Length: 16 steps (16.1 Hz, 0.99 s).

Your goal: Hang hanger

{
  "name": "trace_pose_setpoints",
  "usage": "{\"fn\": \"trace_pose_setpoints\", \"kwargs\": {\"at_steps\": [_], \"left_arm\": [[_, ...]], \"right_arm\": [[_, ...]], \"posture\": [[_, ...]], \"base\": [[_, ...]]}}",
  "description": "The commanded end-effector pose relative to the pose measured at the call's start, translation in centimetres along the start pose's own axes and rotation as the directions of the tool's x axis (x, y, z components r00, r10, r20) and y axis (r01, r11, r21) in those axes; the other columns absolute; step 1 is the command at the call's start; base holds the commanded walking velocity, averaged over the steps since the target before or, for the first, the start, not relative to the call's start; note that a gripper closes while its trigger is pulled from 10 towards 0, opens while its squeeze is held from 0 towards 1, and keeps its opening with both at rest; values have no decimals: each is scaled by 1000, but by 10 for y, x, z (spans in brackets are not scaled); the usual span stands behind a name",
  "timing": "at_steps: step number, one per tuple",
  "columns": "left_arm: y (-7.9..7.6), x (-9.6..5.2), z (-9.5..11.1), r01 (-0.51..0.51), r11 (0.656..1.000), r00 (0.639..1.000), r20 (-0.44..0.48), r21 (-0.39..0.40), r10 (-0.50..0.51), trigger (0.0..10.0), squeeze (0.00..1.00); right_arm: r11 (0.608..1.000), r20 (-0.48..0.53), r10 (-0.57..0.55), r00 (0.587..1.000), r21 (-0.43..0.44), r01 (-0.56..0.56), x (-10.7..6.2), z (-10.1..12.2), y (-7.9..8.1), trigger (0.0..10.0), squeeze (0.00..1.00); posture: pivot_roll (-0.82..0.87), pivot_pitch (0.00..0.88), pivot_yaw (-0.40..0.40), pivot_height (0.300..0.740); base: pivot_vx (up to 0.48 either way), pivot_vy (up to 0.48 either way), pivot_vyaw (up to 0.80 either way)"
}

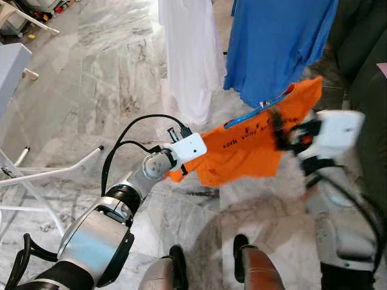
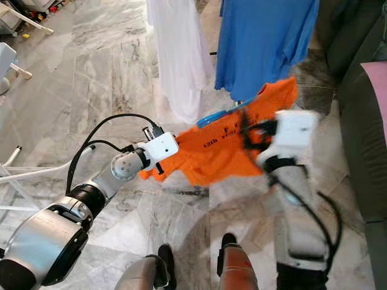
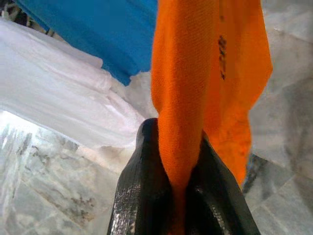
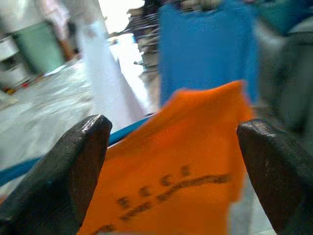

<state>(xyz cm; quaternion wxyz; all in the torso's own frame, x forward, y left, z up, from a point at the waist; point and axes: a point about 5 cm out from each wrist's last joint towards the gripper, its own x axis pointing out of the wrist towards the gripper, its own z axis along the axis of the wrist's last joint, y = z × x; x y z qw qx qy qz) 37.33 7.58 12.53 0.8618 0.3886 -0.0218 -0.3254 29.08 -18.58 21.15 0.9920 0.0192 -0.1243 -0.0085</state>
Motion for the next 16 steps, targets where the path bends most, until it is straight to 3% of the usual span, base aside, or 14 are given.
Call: {"fn": "trace_pose_setpoints", "kwargs": {"at_steps": [1, 4, 6, 7, 8, 9, 10, 11, 13, 16], "left_arm": [[3, -4, -6, -20, 1000, 1000, -2, -6, 20, 0, 0], [0, -6, -6, -11, 1000, 1000, 26, -16, 11, 0, 0], [-6, -6, -5, 8, 1000, 999, 51, -20, -7, 0, 0], [-7, -6, -4, 14, 1000, 998, 58, -25, -12, 0, 0], [-10, -6, -4, 25, 1000, 997, 68, -19, -23, 0, 0], [-11, -6, -3, 31, 999, 997, 74, -22, -30, 0, 0], [-12, -6, -3, 34, 999, 996, 78, -25, -32, 0, 0], [-13, -6, -3, 37, 999, 996, 83, -28, -34, 0, 0], [-14, -6, 1, 42, 998, 992, 117, -46, -37, 0, 0], [-17, -6, 2, 49, 997, 991, 126, -56, -42, 0, 0]], "right_arm": [[999, -3, -24, 1000, 21, 24, -1, -2, -3, 10000, 0], [996, 13, -83, 996, 35, 82, 3, 1, -16, 10000, 0], [994, 21, -95, 995, 47, 94, 11, 3, -18, 3725, 0], [994, 21, -93, 995, 52, 91, 13, 2, -18, 3765, 0], [995, 20, -84, 996, 63, 82, 18, 2, -15, 5294, 0], [994, 27, -76, 997, 77, 74, 23, 3, -12, 6078, 0], [994, 28, -73, 997, 78, 71, 26, 3, -9, 5961, 0], [992, 6, -91, 996, 84, 91, 28, 0, -9, 4549, 0], [988, -28, -100, 995, 118, 102, 32, -8, -6, 0, 0], [982, -60, -116, 991, 142, 124, 34, -14, -1, 0, 0]], "posture": [[-238, 315, 162, 740], [-238, 316, 161, 740], [-238, 317, 160, 740], [-237, 316, 159, 740], [-237, 316, 157, 740], [-237, 316, 158, 740], [-237, 316, 158, 740], [-235, 315, 157, 740], [-233, 317, 157, 740], [-235, 317, 152, 740]], "base": [[0, 0, 0], [0, 0, 0], [0, 0, 0], [0, 0, 0], [0, 0, 0], [0, 0, 0], [0, 0, 0], [0, 0, 0], [0, 0, 0], [0, 0, 0]]}}
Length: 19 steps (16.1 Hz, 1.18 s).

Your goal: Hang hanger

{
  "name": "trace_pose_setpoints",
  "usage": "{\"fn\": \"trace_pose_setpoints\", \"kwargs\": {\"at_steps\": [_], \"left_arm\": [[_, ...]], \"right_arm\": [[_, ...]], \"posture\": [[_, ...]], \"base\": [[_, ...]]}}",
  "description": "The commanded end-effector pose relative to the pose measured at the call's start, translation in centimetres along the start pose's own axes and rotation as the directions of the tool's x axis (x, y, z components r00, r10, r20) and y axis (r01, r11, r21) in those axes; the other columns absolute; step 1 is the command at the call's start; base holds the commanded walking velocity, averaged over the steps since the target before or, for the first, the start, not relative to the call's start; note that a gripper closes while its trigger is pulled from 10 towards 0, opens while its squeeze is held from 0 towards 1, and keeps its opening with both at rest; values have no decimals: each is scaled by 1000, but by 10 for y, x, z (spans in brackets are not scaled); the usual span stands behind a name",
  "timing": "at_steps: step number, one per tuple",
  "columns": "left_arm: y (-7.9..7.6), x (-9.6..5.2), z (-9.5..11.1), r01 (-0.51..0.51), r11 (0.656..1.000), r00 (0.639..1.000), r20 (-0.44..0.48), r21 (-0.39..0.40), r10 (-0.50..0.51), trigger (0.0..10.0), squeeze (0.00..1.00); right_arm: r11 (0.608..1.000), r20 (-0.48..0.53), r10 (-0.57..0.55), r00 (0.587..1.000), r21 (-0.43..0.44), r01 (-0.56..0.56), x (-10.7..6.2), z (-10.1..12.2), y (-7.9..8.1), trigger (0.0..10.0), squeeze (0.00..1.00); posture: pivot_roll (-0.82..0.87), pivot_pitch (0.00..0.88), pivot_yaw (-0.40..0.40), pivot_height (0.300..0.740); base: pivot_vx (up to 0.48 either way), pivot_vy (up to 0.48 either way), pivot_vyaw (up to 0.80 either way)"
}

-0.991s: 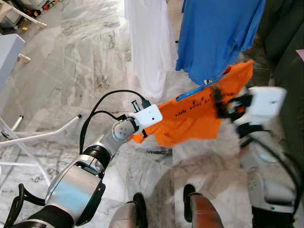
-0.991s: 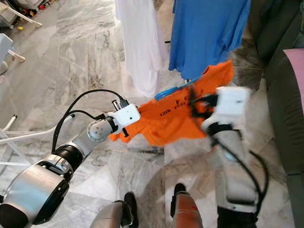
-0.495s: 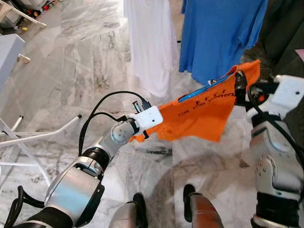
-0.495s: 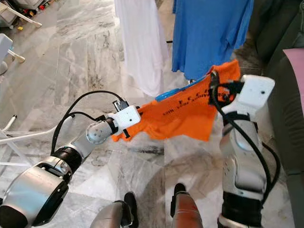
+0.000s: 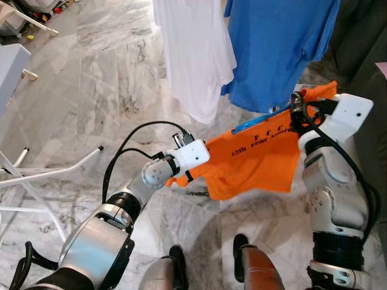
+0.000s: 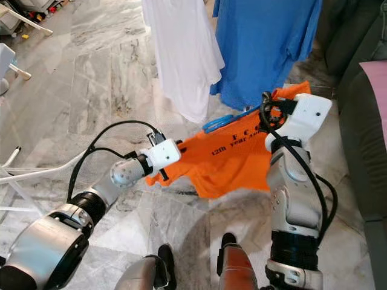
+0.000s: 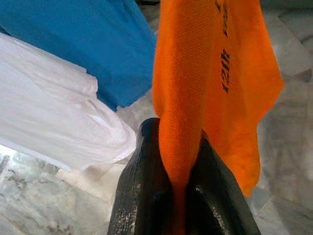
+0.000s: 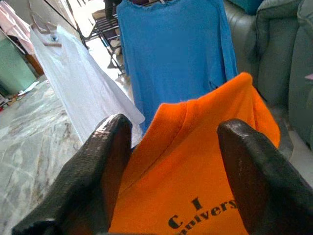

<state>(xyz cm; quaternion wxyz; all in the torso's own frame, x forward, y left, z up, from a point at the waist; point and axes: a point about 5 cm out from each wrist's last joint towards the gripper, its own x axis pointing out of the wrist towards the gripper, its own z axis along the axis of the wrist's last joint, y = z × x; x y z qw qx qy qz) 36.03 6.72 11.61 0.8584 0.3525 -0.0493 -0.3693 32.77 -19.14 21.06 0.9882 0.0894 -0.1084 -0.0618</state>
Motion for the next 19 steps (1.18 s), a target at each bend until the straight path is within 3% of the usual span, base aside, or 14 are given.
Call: {"fn": "trace_pose_setpoints", "kwargs": {"at_steps": [1, 19], "left_arm": [[0, -2, -1, -10, 1000, 1000, 19, -14, 10, 0, 0], [-2, -2, -3, -3, 999, 1000, 9, -32, 3, 0, 0]], "right_arm": [[1000, -23, -3, 1000, 15, 3, -1, -5, 3, 0, 0], [998, 1, -50, 999, -42, 50, -6, -9, -5, 0, 0]], "posture": [[-236, 318, 150, 740], [-236, 317, 146, 740]], "base": [[0, 0, 0], [0, 0, 0]]}}
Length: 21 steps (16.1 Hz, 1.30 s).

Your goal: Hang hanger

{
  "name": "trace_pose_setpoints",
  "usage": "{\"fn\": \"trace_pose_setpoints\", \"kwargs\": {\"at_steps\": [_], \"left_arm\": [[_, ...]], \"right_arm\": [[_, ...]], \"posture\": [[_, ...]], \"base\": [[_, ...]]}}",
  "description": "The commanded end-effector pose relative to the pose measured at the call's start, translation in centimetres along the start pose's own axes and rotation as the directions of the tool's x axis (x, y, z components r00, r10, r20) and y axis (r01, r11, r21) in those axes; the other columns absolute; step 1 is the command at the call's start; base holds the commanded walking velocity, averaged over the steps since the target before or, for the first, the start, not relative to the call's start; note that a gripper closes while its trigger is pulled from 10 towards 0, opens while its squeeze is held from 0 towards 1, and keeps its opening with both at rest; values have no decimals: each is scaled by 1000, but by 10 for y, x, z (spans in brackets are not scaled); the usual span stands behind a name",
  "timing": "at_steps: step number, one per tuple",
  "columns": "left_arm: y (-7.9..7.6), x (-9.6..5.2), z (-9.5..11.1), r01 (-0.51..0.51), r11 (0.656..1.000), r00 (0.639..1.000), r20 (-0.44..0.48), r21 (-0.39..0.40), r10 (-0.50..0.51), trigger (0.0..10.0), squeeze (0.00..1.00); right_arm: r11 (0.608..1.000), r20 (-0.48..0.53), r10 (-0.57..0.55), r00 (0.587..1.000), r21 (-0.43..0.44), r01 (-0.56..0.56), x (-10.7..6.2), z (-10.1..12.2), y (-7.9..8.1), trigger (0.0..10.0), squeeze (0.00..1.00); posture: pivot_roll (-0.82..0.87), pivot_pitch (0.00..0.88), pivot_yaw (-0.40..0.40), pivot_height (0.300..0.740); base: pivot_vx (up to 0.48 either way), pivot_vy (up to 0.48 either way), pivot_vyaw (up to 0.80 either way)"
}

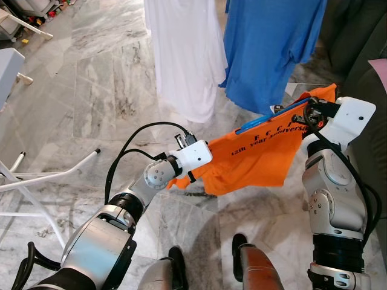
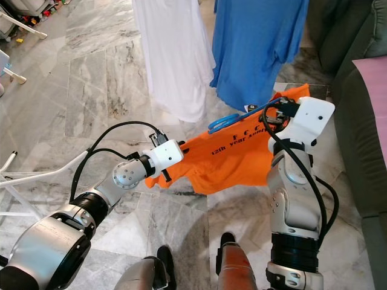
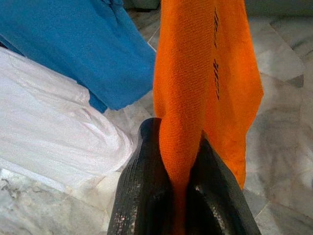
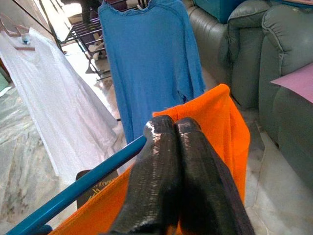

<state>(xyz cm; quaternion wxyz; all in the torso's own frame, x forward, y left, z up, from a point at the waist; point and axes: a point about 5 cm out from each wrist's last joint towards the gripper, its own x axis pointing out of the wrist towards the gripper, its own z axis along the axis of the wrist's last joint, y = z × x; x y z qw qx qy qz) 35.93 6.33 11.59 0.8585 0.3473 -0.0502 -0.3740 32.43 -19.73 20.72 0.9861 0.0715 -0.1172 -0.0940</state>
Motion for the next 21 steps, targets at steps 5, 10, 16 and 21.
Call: {"fn": "trace_pose_setpoints", "kwargs": {"at_steps": [5, 10, 16, 21], "left_arm": [[-1, -4, -5, -8, 1000, 1000, -1, -29, 8, 0, 0], [-1, -3, -4, -5, 999, 1000, -5, -31, 5, 0, 0], [0, 0, -1, -19, 999, 1000, -1, -43, 19, 0, 0], [2, -1, -1, -23, 998, 1000, 11, -52, 24, 0, 0]], "right_arm": [[999, -63, 53, 997, -10, -54, -9, -17, 6, 0, 0], [997, -78, 76, 994, 0, -76, -12, -20, 10, 0, 0], [982, -127, 181, 975, -24, -185, -27, -31, 26, 0, 749], [983, -39, 96, 995, -154, -101, -26, -19, 15, 10000, 1000]], "posture": [[-238, 318, 141, 740], [-240, 317, 145, 740], [-245, 313, 141, 740], [-246, 317, 141, 740]], "base": [[0, 0, 0], [0, 0, 0], [0, 0, 0], [0, 0, 0]]}}
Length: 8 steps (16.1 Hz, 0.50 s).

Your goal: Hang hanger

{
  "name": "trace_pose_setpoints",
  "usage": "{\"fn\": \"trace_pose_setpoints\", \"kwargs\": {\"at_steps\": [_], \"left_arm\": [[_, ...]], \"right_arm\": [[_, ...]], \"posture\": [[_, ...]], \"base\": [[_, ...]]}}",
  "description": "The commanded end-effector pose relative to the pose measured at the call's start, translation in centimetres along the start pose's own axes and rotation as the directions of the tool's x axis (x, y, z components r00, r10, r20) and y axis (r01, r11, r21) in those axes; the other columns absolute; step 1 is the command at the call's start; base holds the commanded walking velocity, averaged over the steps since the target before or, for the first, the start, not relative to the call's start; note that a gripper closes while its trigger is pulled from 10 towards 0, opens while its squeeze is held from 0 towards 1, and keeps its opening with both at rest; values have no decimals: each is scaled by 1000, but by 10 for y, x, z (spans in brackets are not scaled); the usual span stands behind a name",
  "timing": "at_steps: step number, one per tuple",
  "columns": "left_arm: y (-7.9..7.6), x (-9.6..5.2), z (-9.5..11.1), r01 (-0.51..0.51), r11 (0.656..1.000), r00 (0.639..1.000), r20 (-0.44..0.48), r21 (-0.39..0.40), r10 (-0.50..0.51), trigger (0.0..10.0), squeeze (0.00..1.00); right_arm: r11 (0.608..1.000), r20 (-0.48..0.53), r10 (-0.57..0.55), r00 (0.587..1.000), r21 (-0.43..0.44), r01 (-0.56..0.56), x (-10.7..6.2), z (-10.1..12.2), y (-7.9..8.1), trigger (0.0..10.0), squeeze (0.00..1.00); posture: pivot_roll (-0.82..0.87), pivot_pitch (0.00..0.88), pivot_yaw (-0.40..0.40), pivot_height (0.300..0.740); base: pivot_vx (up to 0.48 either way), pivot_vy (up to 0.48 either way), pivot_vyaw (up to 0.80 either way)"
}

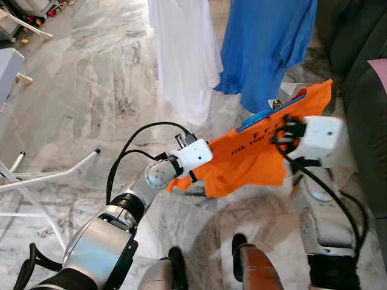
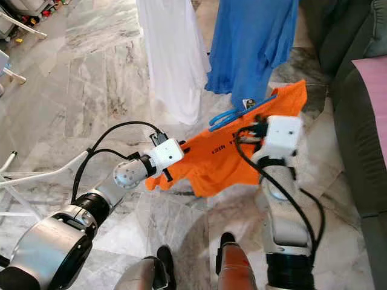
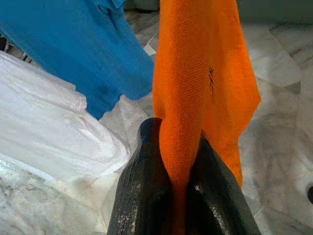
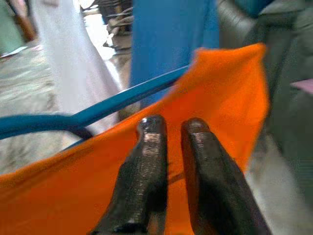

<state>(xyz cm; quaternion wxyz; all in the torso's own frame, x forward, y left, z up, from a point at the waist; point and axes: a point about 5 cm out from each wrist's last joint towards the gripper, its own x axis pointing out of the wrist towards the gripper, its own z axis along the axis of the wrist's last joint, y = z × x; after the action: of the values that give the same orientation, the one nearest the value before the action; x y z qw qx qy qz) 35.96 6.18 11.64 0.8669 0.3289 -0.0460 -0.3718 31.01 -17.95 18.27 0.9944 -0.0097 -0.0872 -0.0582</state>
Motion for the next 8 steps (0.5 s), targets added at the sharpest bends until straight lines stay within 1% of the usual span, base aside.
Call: {"fn": "trace_pose_setpoints", "kwargs": {"at_steps": [1, 3, 6, 7, 8], "left_arm": [[3, -4, -3, -13, 1000, 1000, 7, -15, 13, 0, 0], [3, -4, -4, -12, 1000, 1000, 5, -16, 12, 0, 0], [3, -5, -5, -11, 1000, 1000, -1, -15, 11, 0, 0], [2, -5, -6, -7, 1000, 1000, -6, -15, 7, 0, 0], [2, -6, -6, -6, 1000, 1000, -6, -15, 6, 0, 0]], "right_arm": [[999, 50, -36, 998, -22, 37, -1, 10, -4, 10000, 1000], [997, 70, -67, 995, -25, 69, 2, 14, -9, 10000, 1000], [998, 98, -59, 993, -15, 61, 5, 22, -6, 10000, 1000], [998, 133, -62, 989, -4, 63, 6, 29, -5, 10000, 1000], [998, 141, -65, 988, -1, 66, 6, 31, -5, 10000, 1000]], "posture": [[-246, 317, 141, 740], [-243, 320, 143, 740], [-240, 320, 144, 740], [-240, 320, 144, 740], [-242, 321, 144, 740]], "base": [[0, 0, 0], [0, 0, 0], [0, 0, 0], [0, 0, 0], [0, 0, 0]]}}
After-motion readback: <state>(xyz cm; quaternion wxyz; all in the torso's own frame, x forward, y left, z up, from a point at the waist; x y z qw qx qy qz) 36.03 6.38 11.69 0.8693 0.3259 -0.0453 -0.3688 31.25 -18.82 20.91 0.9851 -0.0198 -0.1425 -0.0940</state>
